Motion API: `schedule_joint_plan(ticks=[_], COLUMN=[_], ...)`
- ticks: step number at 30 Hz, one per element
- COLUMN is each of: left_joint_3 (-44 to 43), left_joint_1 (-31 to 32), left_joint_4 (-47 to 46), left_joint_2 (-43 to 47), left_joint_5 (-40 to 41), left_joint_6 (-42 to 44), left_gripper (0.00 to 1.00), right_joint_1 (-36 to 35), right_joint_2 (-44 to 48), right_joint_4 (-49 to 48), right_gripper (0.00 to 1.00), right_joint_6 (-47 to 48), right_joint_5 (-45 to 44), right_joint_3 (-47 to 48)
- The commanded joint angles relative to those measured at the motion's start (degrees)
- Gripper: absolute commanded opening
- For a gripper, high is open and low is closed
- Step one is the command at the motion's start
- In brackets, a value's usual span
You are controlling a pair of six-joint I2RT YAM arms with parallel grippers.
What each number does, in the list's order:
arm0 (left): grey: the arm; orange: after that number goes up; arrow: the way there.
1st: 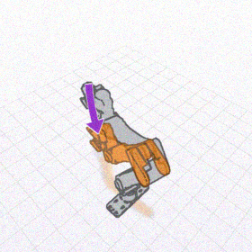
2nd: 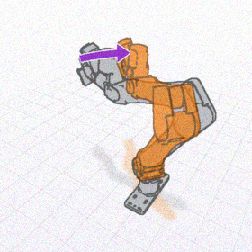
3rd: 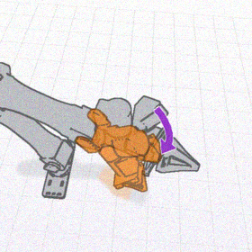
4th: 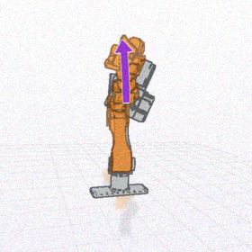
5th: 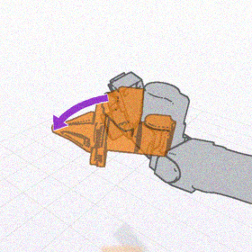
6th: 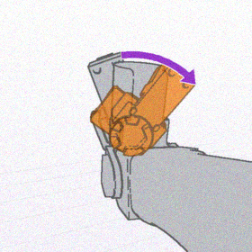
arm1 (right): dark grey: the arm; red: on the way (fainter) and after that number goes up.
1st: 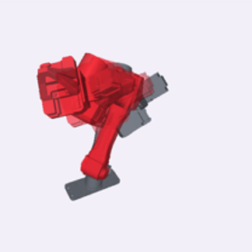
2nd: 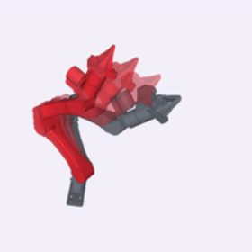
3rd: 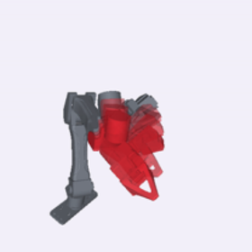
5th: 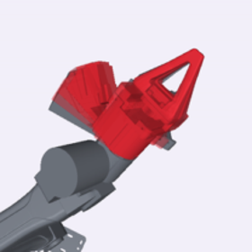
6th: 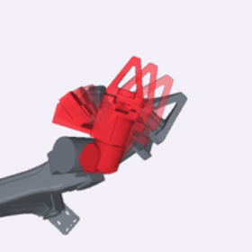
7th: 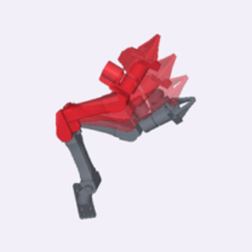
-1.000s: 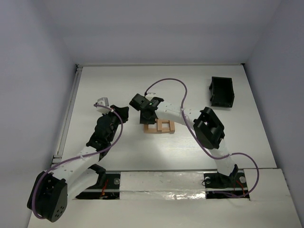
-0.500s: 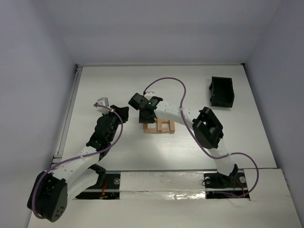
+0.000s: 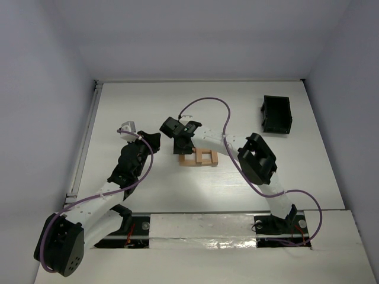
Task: Build the wood block tower
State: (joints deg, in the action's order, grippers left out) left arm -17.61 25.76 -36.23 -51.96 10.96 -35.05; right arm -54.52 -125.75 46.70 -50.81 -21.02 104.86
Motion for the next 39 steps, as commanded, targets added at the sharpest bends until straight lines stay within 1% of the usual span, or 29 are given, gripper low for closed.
schedule_joint_plan(ticks=[1, 25, 39], left_joint_3=[-0.1, -0.1, -0.1], left_joint_1=[-0.3, -0.3, -0.3], left_joint_4=[-3.2, -3.0, -3.0], left_joint_2=[0.0, 0.5, 0.5], left_joint_5=[-0.2, -0.2, -0.4], left_joint_6=[-0.1, 0.0, 0.0], left_gripper=[0.11, 0.11, 0.11], right_joint_1=[-0.7, -0.7, -0.7], right_joint_2=[0.2, 0.3, 0.3], right_joint_4=[-0.5, -1.8, -2.6], right_gripper=[0.29, 0.34, 0.37], right_joint_6=[0.1, 0.0, -0.6], right_joint_5=[-2.0, -1.5, -1.3], right_joint_3=[0.7, -1.5, -1.0])
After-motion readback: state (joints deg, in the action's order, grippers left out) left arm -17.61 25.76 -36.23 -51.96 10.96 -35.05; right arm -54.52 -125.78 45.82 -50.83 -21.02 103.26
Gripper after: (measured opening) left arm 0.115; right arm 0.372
